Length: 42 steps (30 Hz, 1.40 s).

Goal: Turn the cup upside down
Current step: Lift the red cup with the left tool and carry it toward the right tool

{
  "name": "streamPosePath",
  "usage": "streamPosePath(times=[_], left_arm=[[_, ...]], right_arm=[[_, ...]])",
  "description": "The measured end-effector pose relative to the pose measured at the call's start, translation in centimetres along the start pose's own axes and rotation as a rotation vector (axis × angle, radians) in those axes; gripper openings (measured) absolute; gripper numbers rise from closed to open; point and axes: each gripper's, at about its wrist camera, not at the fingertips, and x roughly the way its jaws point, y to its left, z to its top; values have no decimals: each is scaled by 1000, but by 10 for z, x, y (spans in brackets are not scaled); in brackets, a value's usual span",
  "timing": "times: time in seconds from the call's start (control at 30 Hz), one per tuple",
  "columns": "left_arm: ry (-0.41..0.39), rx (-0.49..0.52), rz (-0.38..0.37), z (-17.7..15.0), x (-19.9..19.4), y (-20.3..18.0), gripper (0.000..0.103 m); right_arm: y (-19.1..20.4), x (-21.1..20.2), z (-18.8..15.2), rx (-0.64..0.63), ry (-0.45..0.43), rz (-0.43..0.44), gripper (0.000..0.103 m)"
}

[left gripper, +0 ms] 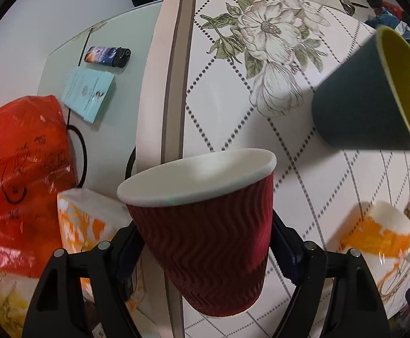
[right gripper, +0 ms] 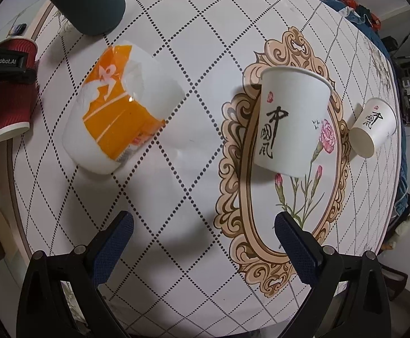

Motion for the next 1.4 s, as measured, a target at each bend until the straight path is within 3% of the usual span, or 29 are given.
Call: streamPosePath(times=[0.23,0.5,0.9,1.13,1.4], left_arm=[[-17,-7,-6,-57,-27,-12,79],[-4,-1,-32,-158,-56,-46,79],[84,72,-78,-299,-56,-144,79],[118,108,-118,-306,-38,-204,79],[134,148,-112,-331,-23,-271,79]], right_arm=[[-11,-7,-22,-8,-20,14,102],[-32,-7,-66,-32,-30,39,102],[-104,20,-137,-43,6,35,102],[-150,41,-168,-8,38,27,102],[-188,60,-183,8,58,29,102]])
